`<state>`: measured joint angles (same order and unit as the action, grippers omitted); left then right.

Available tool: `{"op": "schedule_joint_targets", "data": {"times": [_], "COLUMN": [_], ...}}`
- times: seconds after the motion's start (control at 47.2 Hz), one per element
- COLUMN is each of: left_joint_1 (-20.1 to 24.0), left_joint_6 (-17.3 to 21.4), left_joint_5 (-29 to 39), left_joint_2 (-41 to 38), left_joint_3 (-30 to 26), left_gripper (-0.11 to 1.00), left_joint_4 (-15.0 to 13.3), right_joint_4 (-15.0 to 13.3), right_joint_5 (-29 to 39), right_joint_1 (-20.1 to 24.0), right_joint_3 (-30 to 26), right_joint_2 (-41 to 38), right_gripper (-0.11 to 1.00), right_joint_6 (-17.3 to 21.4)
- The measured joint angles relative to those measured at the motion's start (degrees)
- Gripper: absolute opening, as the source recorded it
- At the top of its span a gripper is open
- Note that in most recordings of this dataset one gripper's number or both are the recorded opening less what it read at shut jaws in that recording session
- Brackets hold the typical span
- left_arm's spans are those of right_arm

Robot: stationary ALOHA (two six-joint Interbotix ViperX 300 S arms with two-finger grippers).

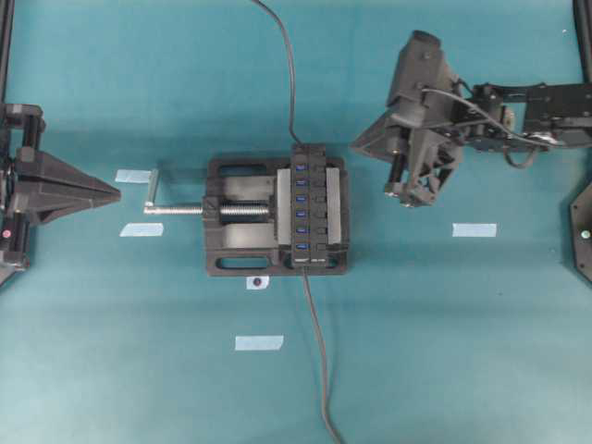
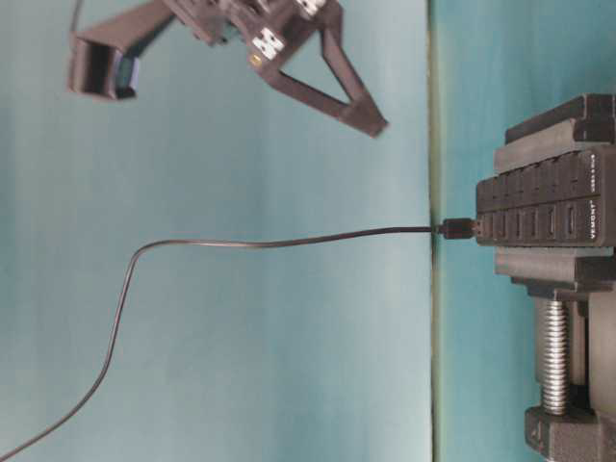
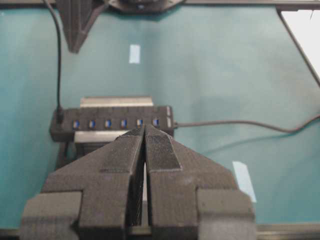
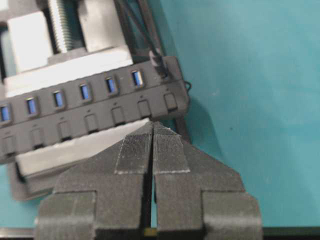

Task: Insert the USB into the front port of the fixed hub.
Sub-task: 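Move the right gripper over the black USB plug at the hub end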

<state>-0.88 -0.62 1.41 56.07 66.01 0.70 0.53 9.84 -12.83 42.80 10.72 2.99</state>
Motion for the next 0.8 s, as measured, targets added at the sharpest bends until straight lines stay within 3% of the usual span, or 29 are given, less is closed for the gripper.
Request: {"op": "schedule_joint_targets", "data": {"times": [0.339, 0.805], "left_joint_1": [0.0, 0.0], "left_joint_6": [-0.1, -0.1], "left_joint_5": [0.1, 0.1], "left_joint_2": [0.3, 1.1], "left_joint_3": [0.1, 0.3], "left_gripper": [0.00, 0.00], "left_joint_4": [0.0, 0.0], "right_joint_4": [0.0, 0.0], "right_joint_5": [-2.0, -2.1], "right_joint_1": [-0.3, -0.4], "right_joint_3": [-3.3, -7.0], "right_joint_2": [-5.7, -11.1], "right_gripper": [-0.05, -0.05], "right_joint_6": [-2.8, -3.0]}}
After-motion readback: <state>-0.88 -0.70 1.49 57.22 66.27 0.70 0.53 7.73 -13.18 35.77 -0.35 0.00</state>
